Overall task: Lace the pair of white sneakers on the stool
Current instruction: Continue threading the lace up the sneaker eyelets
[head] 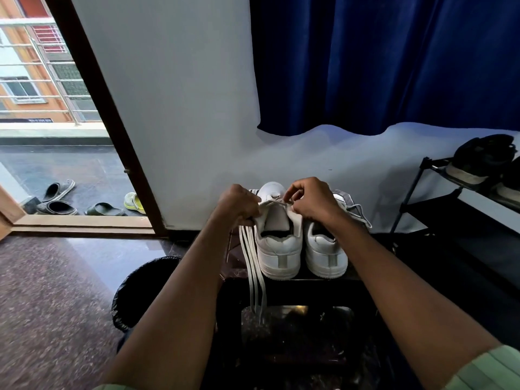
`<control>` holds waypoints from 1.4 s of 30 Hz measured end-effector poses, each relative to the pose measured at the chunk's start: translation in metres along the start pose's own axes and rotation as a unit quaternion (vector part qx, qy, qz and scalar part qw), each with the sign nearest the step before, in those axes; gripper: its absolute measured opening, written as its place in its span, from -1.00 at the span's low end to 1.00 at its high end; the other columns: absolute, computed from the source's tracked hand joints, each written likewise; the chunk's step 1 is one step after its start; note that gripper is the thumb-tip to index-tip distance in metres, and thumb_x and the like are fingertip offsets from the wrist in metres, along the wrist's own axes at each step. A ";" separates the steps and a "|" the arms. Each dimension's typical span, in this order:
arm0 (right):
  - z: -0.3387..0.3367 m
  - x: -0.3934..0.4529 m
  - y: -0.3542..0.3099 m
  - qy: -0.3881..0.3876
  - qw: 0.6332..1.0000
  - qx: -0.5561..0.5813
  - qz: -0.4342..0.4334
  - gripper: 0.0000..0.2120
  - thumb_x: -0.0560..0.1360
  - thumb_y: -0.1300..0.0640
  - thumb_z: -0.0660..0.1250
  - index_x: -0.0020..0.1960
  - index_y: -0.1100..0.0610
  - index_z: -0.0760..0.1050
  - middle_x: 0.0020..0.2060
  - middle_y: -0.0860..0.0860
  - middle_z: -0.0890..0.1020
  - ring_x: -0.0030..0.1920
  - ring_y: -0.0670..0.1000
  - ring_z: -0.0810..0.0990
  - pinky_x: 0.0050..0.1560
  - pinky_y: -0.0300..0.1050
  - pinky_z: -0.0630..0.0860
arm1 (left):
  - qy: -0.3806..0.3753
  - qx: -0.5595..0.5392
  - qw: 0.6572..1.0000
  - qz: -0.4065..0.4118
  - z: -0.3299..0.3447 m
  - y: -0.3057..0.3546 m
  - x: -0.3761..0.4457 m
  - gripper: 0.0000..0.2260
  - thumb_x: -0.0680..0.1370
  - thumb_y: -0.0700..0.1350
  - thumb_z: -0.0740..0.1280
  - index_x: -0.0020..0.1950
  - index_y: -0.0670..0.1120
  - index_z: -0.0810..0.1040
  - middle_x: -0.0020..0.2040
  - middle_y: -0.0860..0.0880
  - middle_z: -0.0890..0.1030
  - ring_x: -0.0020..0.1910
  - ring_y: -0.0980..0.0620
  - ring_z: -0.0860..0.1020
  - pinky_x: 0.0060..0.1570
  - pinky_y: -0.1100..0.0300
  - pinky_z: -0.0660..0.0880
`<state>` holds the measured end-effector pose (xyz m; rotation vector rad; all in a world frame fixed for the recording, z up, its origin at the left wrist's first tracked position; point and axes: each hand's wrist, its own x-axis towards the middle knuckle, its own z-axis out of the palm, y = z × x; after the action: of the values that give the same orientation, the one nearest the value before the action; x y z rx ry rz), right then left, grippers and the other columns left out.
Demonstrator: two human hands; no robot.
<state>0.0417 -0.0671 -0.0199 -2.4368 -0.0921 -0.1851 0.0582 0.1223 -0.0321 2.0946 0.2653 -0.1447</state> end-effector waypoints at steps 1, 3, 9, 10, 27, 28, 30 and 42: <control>0.001 0.000 -0.001 0.005 1.000 -0.004 -0.007 -0.75 0.36 0.34 0.44 -0.15 0.02 0.72 -0.24 -0.03 0.72 -0.13 -0.02 0.67 -0.09 -0.20 0.54 | 0.009 0.029 0.999 0.027 0.001 0.000 0.001 -0.78 0.40 -0.31 0.51 -0.21 0.01 0.65 -0.38 -0.03 0.58 -0.45 0.00 0.55 -0.18 0.09 0.62; 0.002 0.000 0.000 0.000 1.000 0.001 -0.014 -0.77 0.35 0.32 0.46 -0.17 0.00 0.71 -0.24 -0.04 0.73 -0.14 -0.03 0.69 -0.08 -0.17 0.58 | 0.044 0.115 0.984 0.132 0.001 0.002 0.000 -0.76 0.34 -0.21 0.59 -0.21 0.10 0.64 -0.26 0.07 0.63 -0.30 0.01 0.60 -0.17 0.15 0.57; -0.001 0.004 0.005 -0.029 0.999 0.039 0.010 -0.86 0.44 0.23 0.47 -0.07 0.02 0.69 -0.08 0.03 0.74 -0.02 0.05 0.68 0.06 -0.05 0.61 | 0.041 0.350 0.848 0.396 0.017 0.020 -0.020 -0.59 0.40 -0.29 0.37 0.15 0.09 0.64 0.10 0.07 0.68 0.15 -0.06 0.58 0.08 0.08 0.40; -0.002 0.005 0.006 -0.027 0.998 0.044 0.018 -0.86 0.45 0.23 0.45 -0.05 0.04 0.69 -0.08 0.04 0.74 -0.01 0.05 0.68 0.07 -0.04 0.61 | 0.042 0.357 0.847 0.393 0.020 0.022 -0.023 -0.59 0.41 -0.29 0.34 0.18 0.06 0.62 0.13 0.05 0.68 0.18 -0.08 0.59 0.04 0.11 0.36; 0.000 0.004 0.005 0.045 0.993 0.077 0.073 -0.87 0.39 0.27 0.46 -0.10 0.08 0.67 -0.14 0.04 0.73 -0.03 0.08 0.70 0.06 0.02 0.64 | 0.097 0.120 0.957 0.245 0.019 0.022 -0.013 -0.83 0.54 0.03 0.44 -0.23 0.01 0.66 -0.27 0.03 0.64 -0.20 -0.03 0.59 -0.14 0.15 0.42; -0.001 0.004 0.005 0.047 0.993 0.082 0.070 -0.87 0.39 0.26 0.46 -0.10 0.09 0.68 -0.14 0.04 0.73 -0.02 0.08 0.69 0.07 0.02 0.64 | 0.063 0.009 0.977 0.202 0.017 0.028 -0.013 -0.75 0.56 0.05 0.42 -0.28 -0.01 0.63 -0.29 0.02 0.62 -0.27 0.02 0.55 -0.18 0.16 0.40; -0.003 0.004 0.005 0.051 0.993 0.082 0.064 -0.87 0.39 0.28 0.46 -0.09 0.11 0.68 -0.14 0.05 0.73 -0.02 0.09 0.69 0.07 0.02 0.64 | 0.018 -0.106 0.988 0.111 0.012 0.034 -0.011 -0.63 0.57 0.15 0.38 -0.32 -0.06 0.60 -0.34 -0.02 0.57 -0.33 0.02 0.46 -0.24 0.17 0.36; -0.002 0.000 0.000 0.070 0.995 0.057 0.043 -0.87 0.38 0.27 0.49 -0.15 0.07 0.66 -0.16 0.00 0.72 -0.03 0.07 0.69 0.04 -0.11 0.59 | -0.003 -0.313 0.933 0.176 0.004 0.043 -0.025 -0.69 0.71 -0.01 0.24 -0.18 -0.11 0.52 -0.25 -0.08 0.60 -0.28 0.04 0.57 -0.22 0.17 0.45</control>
<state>0.0418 -0.0685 -0.0188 -2.3016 0.0640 -0.3033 0.0442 0.0940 0.0070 1.4724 -0.0724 0.1371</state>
